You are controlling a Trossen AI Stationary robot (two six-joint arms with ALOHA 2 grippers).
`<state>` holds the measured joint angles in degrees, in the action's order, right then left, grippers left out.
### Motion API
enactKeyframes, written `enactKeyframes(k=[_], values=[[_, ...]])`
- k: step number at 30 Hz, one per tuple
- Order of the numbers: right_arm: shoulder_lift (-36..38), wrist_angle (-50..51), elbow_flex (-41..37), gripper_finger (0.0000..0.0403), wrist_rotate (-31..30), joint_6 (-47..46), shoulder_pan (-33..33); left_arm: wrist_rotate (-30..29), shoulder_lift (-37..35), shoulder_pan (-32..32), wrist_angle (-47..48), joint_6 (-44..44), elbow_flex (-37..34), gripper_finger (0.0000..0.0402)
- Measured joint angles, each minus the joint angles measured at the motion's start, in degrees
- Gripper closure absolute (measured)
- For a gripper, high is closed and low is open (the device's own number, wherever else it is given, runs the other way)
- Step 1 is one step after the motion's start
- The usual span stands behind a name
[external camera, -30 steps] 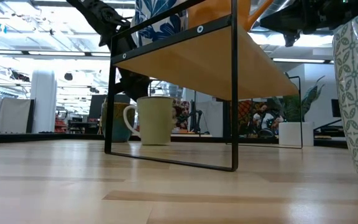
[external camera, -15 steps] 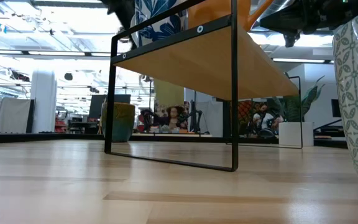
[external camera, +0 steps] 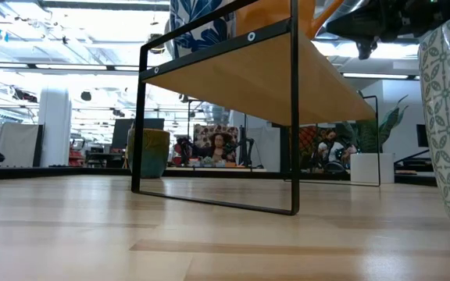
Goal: Place coffee mugs
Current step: Put the light green mug on the shelf
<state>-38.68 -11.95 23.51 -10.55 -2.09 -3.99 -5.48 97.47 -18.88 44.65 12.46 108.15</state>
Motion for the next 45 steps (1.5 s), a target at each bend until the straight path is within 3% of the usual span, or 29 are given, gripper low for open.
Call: enactKeyframes(k=[14, 29, 41, 45], values=[[0.0, -0.1, 0.0, 0.0360, 0.0, 0.2, 0.0, 3.3, 16.3, 1.2, 12.5, -1.3, 22.7, 0.0401], [0.0, -0.1, 0.0, 0.0360, 0.0, 0.2, 0.0, 8.0, 18.0, 3.2, 13.5, -1.3, 22.9, 0.0401], [0.0, -0.3, 0.0, 0.0360, 0.0, 0.2, 0.0, 7.1, 20.8, 3.8, 15.3, -2.2, 22.8, 0.0401], [0.0, -0.3, 0.0, 0.0360, 0.0, 0.2, 0.0, 4.5, 20.8, 3.9, 14.8, -2.2, 22.8, 0.0382]])
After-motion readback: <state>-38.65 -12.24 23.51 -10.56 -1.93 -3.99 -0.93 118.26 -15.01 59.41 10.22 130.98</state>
